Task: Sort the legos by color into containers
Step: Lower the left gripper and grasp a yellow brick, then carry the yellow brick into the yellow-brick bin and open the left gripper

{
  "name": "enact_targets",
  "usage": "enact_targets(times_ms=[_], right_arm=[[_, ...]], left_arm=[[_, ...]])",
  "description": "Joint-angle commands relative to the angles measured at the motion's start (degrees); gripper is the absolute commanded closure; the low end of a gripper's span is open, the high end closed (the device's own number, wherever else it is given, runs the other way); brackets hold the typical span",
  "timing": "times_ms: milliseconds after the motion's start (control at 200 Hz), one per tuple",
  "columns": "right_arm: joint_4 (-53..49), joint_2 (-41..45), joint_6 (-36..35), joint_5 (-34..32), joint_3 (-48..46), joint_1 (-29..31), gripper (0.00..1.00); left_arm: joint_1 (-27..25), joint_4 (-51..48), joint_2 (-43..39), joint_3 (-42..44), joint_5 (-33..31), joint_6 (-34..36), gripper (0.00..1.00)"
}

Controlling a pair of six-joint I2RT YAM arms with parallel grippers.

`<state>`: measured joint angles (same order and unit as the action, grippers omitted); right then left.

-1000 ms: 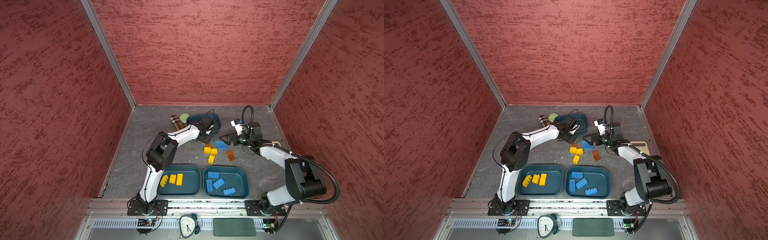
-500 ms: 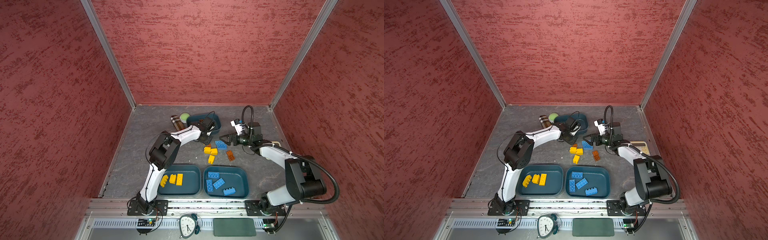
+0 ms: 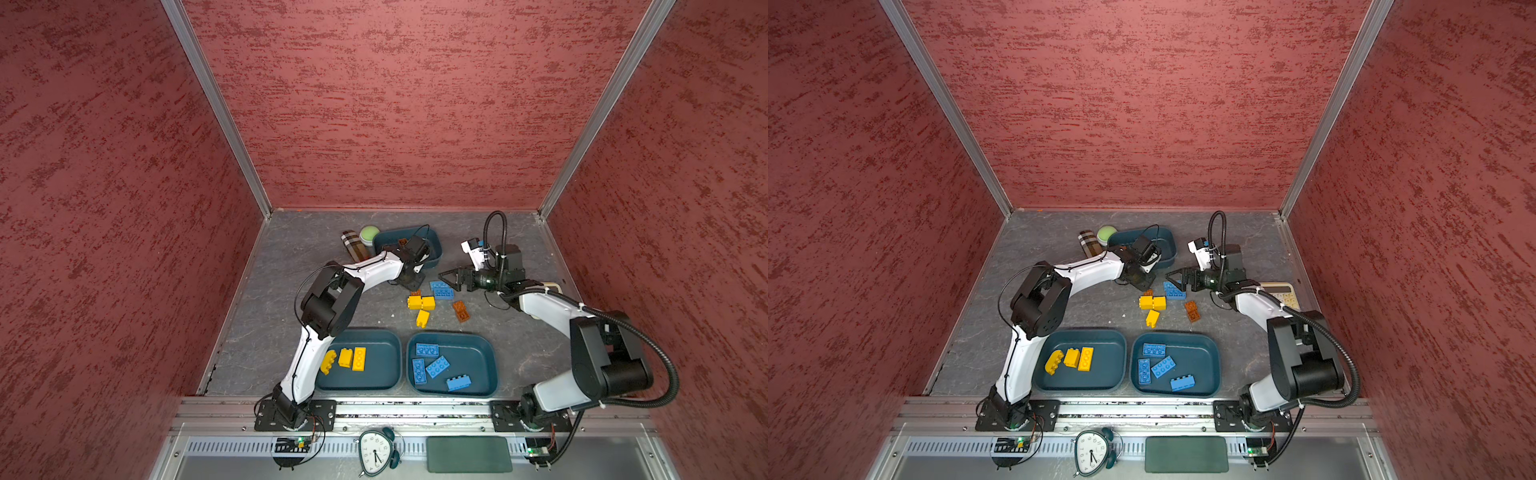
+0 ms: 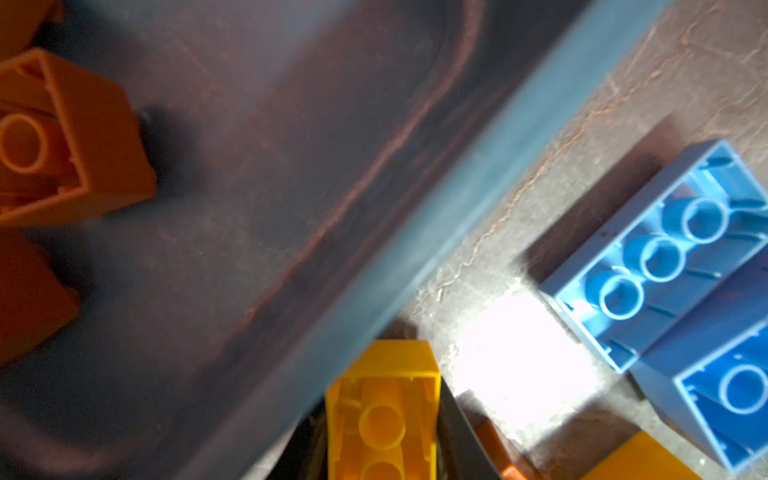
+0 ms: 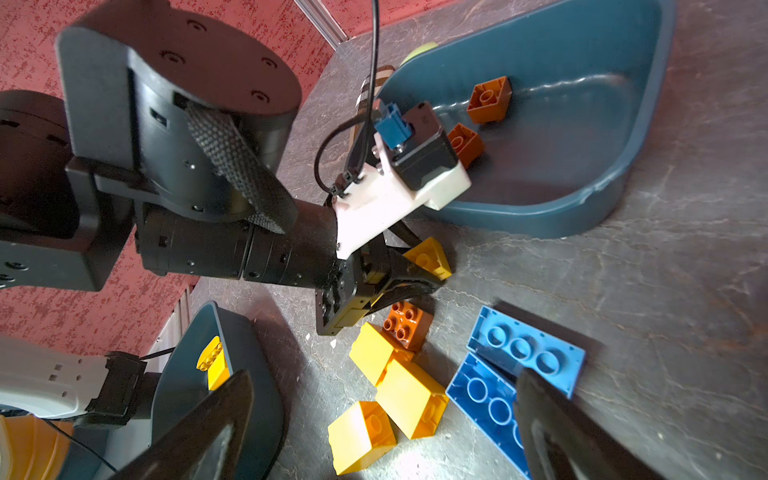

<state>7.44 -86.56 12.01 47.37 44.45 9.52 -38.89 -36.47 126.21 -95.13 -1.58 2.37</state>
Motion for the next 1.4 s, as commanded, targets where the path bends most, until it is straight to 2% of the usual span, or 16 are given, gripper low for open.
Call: enact_targets(times_ms=[0, 266, 481, 621, 972, 1137, 1278, 1393], right_arm=[[0.2, 0.5, -0.7, -0.2, 0.1, -0.4, 0.01], [0.5, 0.3, -0.5, -0.1, 0.4, -0.4, 0.01], [1.2, -0.4, 0.0, 0.5, 0.9, -0.3, 0.01], [1.7, -0.4, 0.6, 0.9, 1.1, -0.3, 0.01], [1.6, -1.6, 1.0, 3.3, 2.2, -0.1, 0.01], [1.5, -2.8, 1.0, 3.7, 2.8, 0.3, 0.01], [0.0, -3.7, 0.1, 3.9, 3.7, 0.6, 0.01], [-1.6, -4.0, -1.1, 3.8, 4.5, 0.6, 0.01]], left_arm=[[-0.1, -2.2, -3.0, -0.8, 1.8, -0.4, 0.72], [-0.3, -8.0, -10.4, 1.2, 6.5, -2.2, 0.72], [-0.2, -15.6, -17.7, 4.8, 5.3, -5.0, 0.72], [-0.8, -21.5, -23.8, 8.5, 4.0, -11.1, 0.72], [-1.5, -28.9, -41.5, 26.1, 8.1, -25.7, 0.72], [-1.5, -32.7, -46.8, 32.2, 10.2, -31.5, 0.72], [-0.6, -38.0, -49.1, 35.1, 8.1, -35.6, 0.71], [-0.7, -39.1, -50.9, 37.8, 9.4, -37.9, 0.71]])
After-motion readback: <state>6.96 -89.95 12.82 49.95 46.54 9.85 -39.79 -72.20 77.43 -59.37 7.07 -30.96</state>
